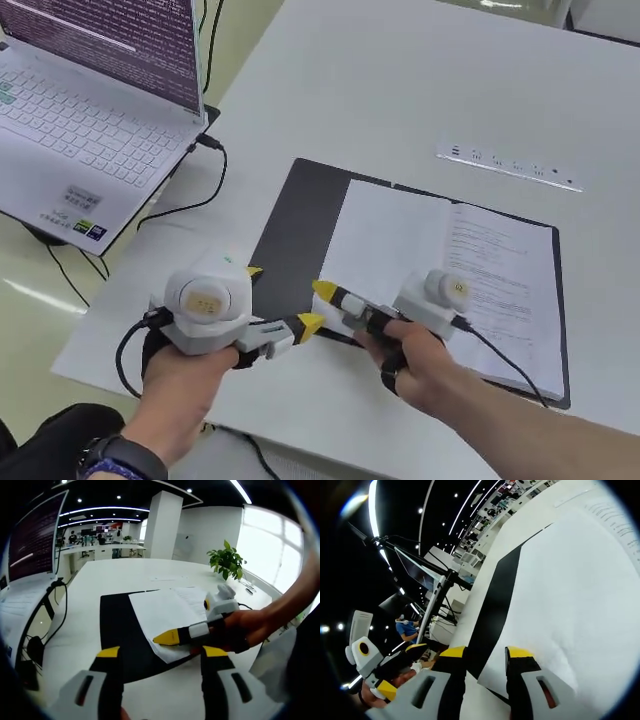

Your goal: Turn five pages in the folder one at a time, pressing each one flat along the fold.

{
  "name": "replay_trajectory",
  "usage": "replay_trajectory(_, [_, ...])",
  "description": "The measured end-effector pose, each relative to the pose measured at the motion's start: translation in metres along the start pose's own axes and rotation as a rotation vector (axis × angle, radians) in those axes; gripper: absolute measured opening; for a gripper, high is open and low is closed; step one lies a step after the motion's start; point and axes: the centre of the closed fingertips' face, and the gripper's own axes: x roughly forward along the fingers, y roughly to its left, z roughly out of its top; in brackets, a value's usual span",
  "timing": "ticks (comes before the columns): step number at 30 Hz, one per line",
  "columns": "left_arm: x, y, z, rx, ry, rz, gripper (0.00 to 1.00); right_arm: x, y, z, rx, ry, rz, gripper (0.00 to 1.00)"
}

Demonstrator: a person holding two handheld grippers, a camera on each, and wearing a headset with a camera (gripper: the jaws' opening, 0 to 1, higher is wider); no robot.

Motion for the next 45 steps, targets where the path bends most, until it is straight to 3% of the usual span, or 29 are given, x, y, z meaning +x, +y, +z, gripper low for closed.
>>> replay_trajectory(3, [0.003, -0.002, -0.003, 0.021, 0.016, -0.022, 0.63, -0.001, -0.006, -0.001, -0.006, 0.015, 0.011, 0.36])
replay_trajectory(5, [0.003, 0.000, -0.004, 0.030, 0.022, -0.024, 0.62, -0.006, 0.000, -0.003, -0.027, 0.027, 0.043, 0.40])
replay_trajectory(6, [0.003, 0.002, -0.005, 0.034, 0.024, -0.020, 0.61, -0.011, 0.007, -0.001, -0.055, 0.006, 0.062, 0.41])
replay_trajectory(8, [0.004, 0.006, -0.006, 0.032, 0.026, -0.016, 0.60, -0.019, 0.010, -0.001, -0.068, -0.004, 0.077, 0.39])
replay_trajectory(13, [0.008, 0.008, -0.004, 0.027, 0.022, -0.017, 0.58, -0.037, 0.002, -0.004, -0.084, -0.027, 0.052, 0.39])
replay_trajectory(20, [0.027, 0.000, 0.004, 0.061, 0.016, -0.051, 0.50, -0.067, -0.009, -0.003, -0.103, -0.076, 0.003, 0.37])
replay_trajectory(22, [0.032, -0.002, 0.005, 0.059, 0.017, -0.063, 0.44, -0.077, -0.013, -0.001, -0.097, -0.103, -0.014, 0.36])
replay_trajectory(24, [0.038, -0.007, 0.004, 0.055, 0.031, -0.093, 0.31, -0.085, -0.016, 0.001, -0.089, -0.128, -0.025, 0.35])
replay_trajectory(27, [0.047, -0.009, 0.006, 0.052, 0.026, -0.100, 0.25, -0.101, -0.024, 0.001, -0.057, -0.171, -0.040, 0.32])
replay_trajectory(29, [0.051, -0.012, 0.004, 0.055, 0.032, -0.108, 0.23, -0.108, -0.026, 0.001, -0.042, -0.199, -0.049, 0.32])
replay_trajectory(33, [0.061, -0.014, -0.002, 0.058, 0.048, -0.119, 0.21, -0.118, -0.033, -0.003, -0.037, -0.197, -0.065, 0.31])
replay_trajectory(36, [0.067, -0.017, -0.006, 0.043, 0.058, -0.125, 0.17, -0.123, -0.035, -0.002, -0.041, -0.200, -0.071, 0.30])
replay_trajectory(38, [0.071, -0.017, -0.009, 0.032, 0.052, -0.123, 0.09, -0.126, -0.038, -0.001, -0.041, -0.206, -0.080, 0.30])
replay_trajectory(40, [0.076, -0.017, -0.012, -0.014, 0.042, -0.131, 0.02, -0.128, -0.042, 0.001, -0.033, -0.215, -0.090, 0.29])
replay_trajectory(45, [0.086, -0.020, -0.027, -0.018, 0.076, -0.137, 0.00, -0.133, -0.046, 0.006, -0.022, -0.237, -0.104, 0.26])
